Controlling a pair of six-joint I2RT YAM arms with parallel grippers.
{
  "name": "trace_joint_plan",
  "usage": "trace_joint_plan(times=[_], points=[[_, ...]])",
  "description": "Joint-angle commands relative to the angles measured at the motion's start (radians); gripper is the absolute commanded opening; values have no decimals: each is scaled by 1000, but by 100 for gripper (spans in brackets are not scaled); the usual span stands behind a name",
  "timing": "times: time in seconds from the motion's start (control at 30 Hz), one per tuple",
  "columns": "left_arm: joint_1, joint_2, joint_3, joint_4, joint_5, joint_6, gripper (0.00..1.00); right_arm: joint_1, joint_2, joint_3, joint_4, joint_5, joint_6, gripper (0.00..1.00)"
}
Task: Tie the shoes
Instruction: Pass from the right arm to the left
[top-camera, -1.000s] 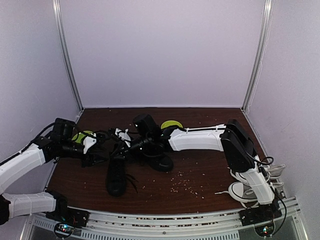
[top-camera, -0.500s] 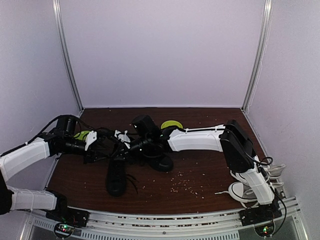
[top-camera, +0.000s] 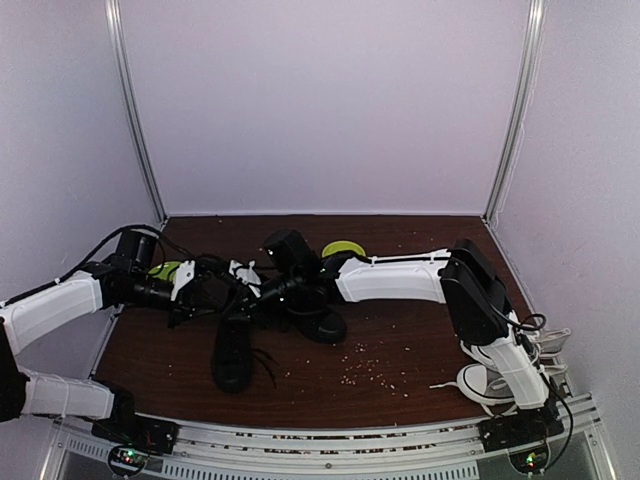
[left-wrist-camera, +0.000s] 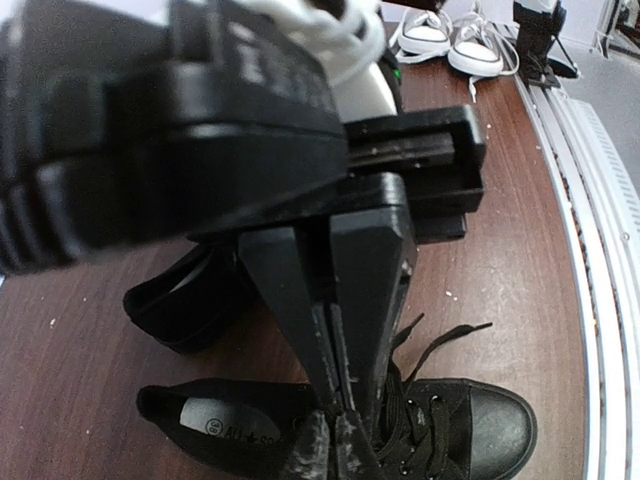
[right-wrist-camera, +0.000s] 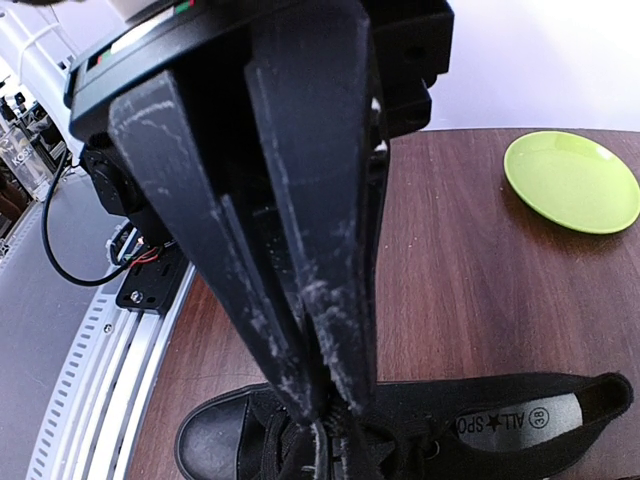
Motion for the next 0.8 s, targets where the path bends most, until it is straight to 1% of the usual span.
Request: trace_joint_plan(times=[0.0,0.13,0.2,0.23,0.27,0.3,0.33,0.37,0.4,0.47,0.57,0.67,0.77], points=[[6,21,31,-24,44,3,0,0,5,25,-4,-4,-15,0],[5,14,30,-38,46,-2,0,0,-2,18,-1,2,-16,0],[5,0,21,-10,3,-33,0,1,-1,18,-1,10,-17,0],[5,-8,14,11,-26,-58,0,0,-3,18,-2,17,-17,3],[6,-18,4,40,-57,-87,0,1,-6,17,-6,30,-14,7],[5,-27,-6,65,-88,-122,0,1,-11,16,-13,46,-12,18],[5,-37,-18,88,-107,-149,0,2,-20,12,-26,68,-13,26],[6,-49,-30,109,-121,-175,0,1,-37,1,-39,96,-16,30],[5,-60,-47,130,-131,-203,0,1,-61,-19,-53,132,-19,33],[5,-84,-74,165,-140,-239,0,0,-128,-86,-80,228,-17,36],[6,-117,-96,179,-161,-261,0,9,-273,-275,-110,409,18,38],[6,-133,-111,190,-175,-269,0,41,-389,-452,-142,522,48,39],[5,-132,-113,199,-186,-269,0,87,-417,-538,-183,520,115,39]])
